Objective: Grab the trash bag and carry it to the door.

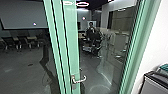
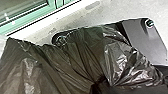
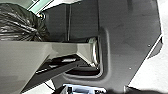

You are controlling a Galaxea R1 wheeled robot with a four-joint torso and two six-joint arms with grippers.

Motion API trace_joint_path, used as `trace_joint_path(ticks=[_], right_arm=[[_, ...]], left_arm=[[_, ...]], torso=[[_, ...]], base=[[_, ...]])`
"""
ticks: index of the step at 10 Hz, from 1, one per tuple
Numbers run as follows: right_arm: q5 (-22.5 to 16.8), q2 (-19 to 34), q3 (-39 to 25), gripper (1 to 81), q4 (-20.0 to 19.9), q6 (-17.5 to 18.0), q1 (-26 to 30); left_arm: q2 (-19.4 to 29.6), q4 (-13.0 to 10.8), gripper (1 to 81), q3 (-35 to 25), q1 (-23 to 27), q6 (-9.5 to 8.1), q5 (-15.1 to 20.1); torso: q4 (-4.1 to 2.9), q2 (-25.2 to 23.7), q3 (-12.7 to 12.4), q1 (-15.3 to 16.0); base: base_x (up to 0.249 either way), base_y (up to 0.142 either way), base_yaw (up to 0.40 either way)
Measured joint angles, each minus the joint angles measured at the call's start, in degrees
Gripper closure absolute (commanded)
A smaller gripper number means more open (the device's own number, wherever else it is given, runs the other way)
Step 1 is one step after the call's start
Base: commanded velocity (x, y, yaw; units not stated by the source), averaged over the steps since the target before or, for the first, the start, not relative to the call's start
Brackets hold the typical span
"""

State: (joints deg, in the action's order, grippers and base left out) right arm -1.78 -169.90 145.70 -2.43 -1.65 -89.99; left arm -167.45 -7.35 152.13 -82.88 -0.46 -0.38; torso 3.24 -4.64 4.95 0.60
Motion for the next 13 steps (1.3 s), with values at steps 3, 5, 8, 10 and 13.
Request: trace_joint_path(ticks=[3,5,8,10,13], right_arm=[[0.0,3.3,-4.6,1.0,0.5,0.0,-0.3],[0.2,3.5,-4.7,1.0,0.5,0.0,-0.4],[0.3,3.2,-4.6,1.0,0.5,0.0,-0.3],[0.2,3.0,-4.5,1.0,0.5,0.0,-0.3],[0.2,2.9,-4.1,1.0,0.5,0.0,-0.3]], left_arm=[[2.9,-0.2,81.1,-4.3,-0.6,0.16,-1.3],[3.0,-0.4,81.1,-4.3,-1.0,0.16,-1.1],[2.7,-1.5,81.1,-4.3,-1.0,0.16,-1.1],[2.5,-1.5,81.1,-4.1,-0.7,0.13,-1.1],[2.0,-1.6,81.1,-3.9,-0.7,0.16,-1.1]], torso=[[0.00,0.0,0.0,0.0],[0.00,0.0,0.0,0.0],[0.00,0.0,0.0,0.0],[0.00,0.0,0.0,0.0],[0.00,0.0,0.0,0.0]], base=[[0.000,0.000,0.284],[0.000,0.000,0.284],[0.000,0.000,0.258],[0.000,0.000,0.224],[0.000,0.000,0.216]])
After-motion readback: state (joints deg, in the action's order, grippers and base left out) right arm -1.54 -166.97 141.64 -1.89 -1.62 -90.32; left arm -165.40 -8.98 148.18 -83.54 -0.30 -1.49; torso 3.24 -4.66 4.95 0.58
